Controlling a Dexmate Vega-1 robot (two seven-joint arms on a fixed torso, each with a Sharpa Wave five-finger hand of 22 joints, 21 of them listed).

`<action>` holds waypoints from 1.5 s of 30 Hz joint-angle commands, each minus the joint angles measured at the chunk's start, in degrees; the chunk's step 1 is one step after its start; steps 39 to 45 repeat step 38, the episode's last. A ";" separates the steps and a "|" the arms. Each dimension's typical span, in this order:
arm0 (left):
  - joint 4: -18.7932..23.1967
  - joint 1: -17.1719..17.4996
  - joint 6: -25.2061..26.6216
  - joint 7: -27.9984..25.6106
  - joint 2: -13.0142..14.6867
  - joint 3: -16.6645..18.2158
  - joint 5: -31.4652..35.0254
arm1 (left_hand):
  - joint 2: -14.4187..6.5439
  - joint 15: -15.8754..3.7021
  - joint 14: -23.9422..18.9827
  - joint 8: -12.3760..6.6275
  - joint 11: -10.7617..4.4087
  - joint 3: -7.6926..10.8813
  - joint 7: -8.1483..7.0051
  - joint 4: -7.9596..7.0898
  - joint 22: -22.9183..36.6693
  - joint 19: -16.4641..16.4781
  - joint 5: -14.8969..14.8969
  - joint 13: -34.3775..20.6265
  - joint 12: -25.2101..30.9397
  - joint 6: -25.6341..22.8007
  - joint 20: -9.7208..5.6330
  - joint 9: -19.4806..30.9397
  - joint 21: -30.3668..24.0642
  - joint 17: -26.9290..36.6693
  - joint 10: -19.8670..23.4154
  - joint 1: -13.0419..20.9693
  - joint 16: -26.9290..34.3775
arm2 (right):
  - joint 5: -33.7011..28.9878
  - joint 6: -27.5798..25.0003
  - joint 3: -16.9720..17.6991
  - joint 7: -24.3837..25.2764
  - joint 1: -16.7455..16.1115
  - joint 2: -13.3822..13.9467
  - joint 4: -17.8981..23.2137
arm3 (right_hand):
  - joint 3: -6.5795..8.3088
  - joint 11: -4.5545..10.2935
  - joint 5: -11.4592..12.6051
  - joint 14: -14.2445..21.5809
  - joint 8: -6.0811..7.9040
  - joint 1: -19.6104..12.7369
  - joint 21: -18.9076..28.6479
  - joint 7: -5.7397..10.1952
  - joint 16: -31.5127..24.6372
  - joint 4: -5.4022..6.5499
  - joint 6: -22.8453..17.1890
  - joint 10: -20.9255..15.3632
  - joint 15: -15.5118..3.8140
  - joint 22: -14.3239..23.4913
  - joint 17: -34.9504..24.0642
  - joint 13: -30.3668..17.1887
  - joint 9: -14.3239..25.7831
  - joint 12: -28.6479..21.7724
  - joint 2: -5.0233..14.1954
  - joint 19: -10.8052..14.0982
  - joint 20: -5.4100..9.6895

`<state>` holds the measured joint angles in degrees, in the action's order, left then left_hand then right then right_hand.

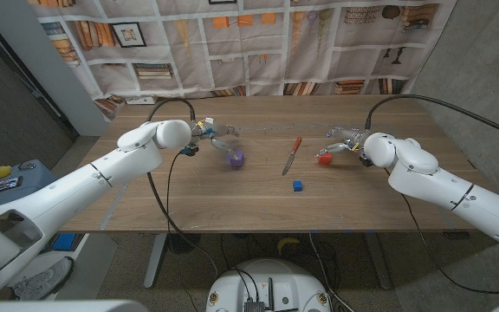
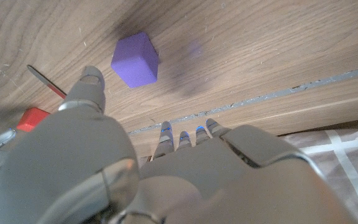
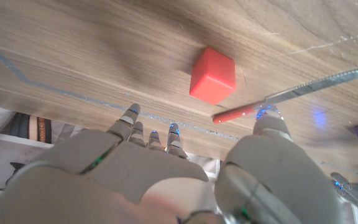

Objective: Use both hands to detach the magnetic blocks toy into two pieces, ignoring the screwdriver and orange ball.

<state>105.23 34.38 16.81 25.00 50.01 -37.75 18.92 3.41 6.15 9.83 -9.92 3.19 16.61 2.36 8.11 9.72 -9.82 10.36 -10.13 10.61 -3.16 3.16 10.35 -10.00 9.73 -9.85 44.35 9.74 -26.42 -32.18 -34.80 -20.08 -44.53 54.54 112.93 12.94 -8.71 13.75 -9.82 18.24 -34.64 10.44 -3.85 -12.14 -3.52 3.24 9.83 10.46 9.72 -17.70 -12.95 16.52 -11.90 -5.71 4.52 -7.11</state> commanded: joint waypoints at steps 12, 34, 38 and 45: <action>-4.67 7.59 -6.86 -14.13 0.51 8.60 -19.78 | -1.31 -1.56 8.95 -0.58 -1.01 -0.05 -0.60 -1.19 0.11 -4.09 0.24 -0.03 0.95 -0.56 -1.76 -0.11 -1.06 0.10 -3.33 -3.40 0.92 | 23.34 12.64 10.94 22.43 -9.66 -1.88 -3.84 | -1.32 2.05 0.27 -0.64 -1.66 5.10 0.91 3.04 -1.13 1.42 -1.38 -0.73 -2.05 0.06 -0.18 0.53 -2.36 -1.49 0.96 2.29 2.06; -16.04 12.22 -20.60 -27.03 -8.01 11.32 -30.58 | -5.01 -3.82 6.37 -0.73 -4.30 -0.08 -4.05 -2.69 0.06 -0.87 0.17 0.12 0.83 -1.14 -3.93 -0.24 -1.59 0.00 -2.70 -8.55 1.02 | 37.61 26.34 13.70 28.79 -10.96 -7.19 -13.70 | -1.74 7.05 -1.30 3.30 -4.29 7.78 0.89 6.03 -1.66 1.61 -3.96 -6.90 -7.68 -0.10 1.59 2.23 -5.82 -1.75 3.25 4.96 6.09; -18.03 11.97 -22.83 -27.59 -9.28 11.09 -31.54 | -5.80 -4.30 5.32 -0.77 -4.71 -0.08 -4.24 -2.87 0.04 0.47 0.02 0.15 1.03 -1.66 -4.20 -0.27 -1.82 -0.02 -1.78 -9.56 1.13 | 40.45 28.70 14.67 29.84 -11.86 -8.44 -14.99 | -1.81 7.31 -1.53 3.91 -4.51 8.23 1.03 6.23 -1.72 1.69 -4.54 -7.63 -8.05 -0.11 1.88 2.36 -6.03 -1.68 3.62 5.70 6.52; -18.03 11.97 -22.83 -27.59 -9.28 11.09 -31.54 | -5.80 -4.30 5.32 -0.77 -4.71 -0.08 -4.24 -2.87 0.04 0.47 0.02 0.15 1.03 -1.66 -4.20 -0.27 -1.82 -0.02 -1.78 -9.56 1.13 | 40.45 28.70 14.67 29.84 -11.86 -8.44 -14.99 | -1.81 7.31 -1.53 3.91 -4.51 8.23 1.03 6.23 -1.72 1.69 -4.54 -7.63 -8.05 -0.11 1.88 2.36 -6.03 -1.68 3.62 5.70 6.52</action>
